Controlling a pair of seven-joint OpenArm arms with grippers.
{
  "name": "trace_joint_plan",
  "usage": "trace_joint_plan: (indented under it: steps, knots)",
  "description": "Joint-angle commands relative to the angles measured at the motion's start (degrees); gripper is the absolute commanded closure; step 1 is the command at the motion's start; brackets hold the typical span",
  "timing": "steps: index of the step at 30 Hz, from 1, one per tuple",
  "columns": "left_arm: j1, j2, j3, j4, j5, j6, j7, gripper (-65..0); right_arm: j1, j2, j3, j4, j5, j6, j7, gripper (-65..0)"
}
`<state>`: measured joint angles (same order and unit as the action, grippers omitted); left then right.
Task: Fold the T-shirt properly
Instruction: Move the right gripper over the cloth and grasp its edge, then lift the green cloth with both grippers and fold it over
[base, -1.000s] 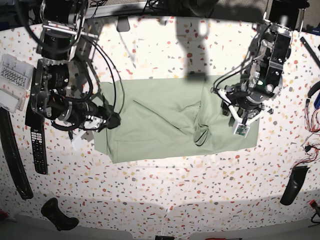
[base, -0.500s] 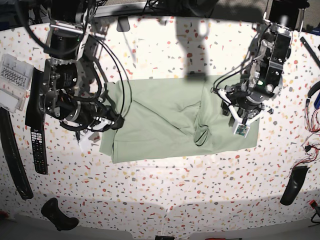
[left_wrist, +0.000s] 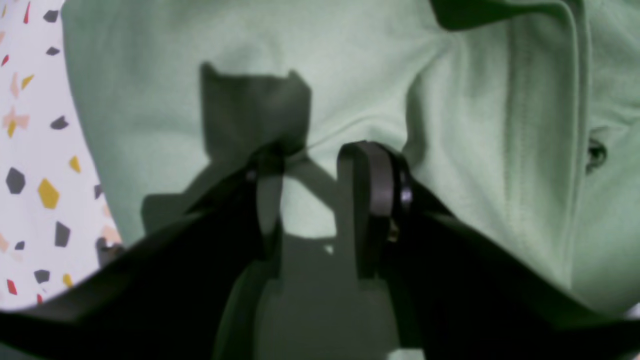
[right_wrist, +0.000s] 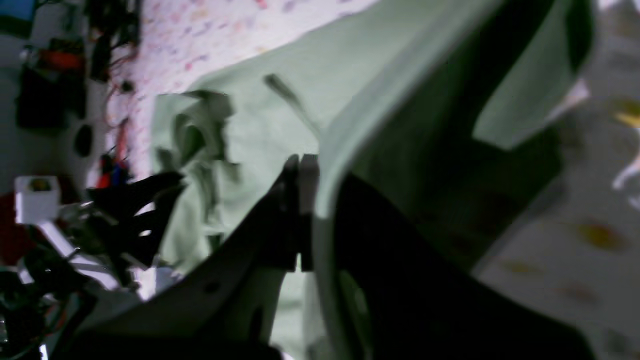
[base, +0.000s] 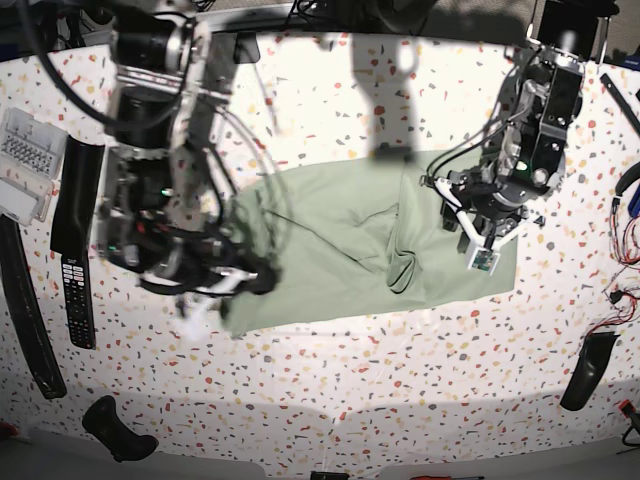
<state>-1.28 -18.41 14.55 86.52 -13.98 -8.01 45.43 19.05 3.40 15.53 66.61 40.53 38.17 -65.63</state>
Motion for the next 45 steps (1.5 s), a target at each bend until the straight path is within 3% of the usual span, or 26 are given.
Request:
trace_joint_plan:
  steps: [1,9,15,17,25,33,37,45]
  knots:
    - [-0.5,-0.2,-0.2,0.7,-0.7,-0.4,0.3,-21.9,1.9,-1.0,-1.4,1.2,1.7,1.2,1.0,0.0]
    - [-0.5,-0.2,-0.2,0.7,-0.7,-0.4,0.3,-21.9,1.9,-6.6,-15.9,3.2,1.9,1.5,1.0,0.0]
    - [-0.5,-0.2,-0.2,0.7,-0.7,-0.4,0.3,-21.9,1.9,-12.4,-20.6,3.6,1.9,1.5,1.0,0.0]
    - [-0.5,-0.2,-0.2,0.7,-0.7,-0.4,0.3,-21.9,1.9,-12.4,-20.8,3.6,2.0,1.4,1.0,0.0]
    - [-0.7,-0.2,-0.2,0.9,-0.5,-0.4,0.3,-21.9,4.5,-12.4,-27.7,3.6,12.6,1.2,1.0,0.0]
    - [-0.7,-0.2,-0.2,8.9,-0.4,-0.4,0.9,-21.9,8.1,-12.4,-28.6,3.6,12.2,0.8,1.0,0.0]
    - [-0.6,-0.2,-0.3,11.9,3.6,-0.3,3.2,-21.9,9.4,-12.4,-28.6,3.6,12.2,0.8,1.0,0.0]
    - [-0.6,-3.4,-0.3,12.9,9.8,5.0,8.9,-21.9,10.2,-12.4,-28.6,3.6,12.2,0.8,1.0,0.0]
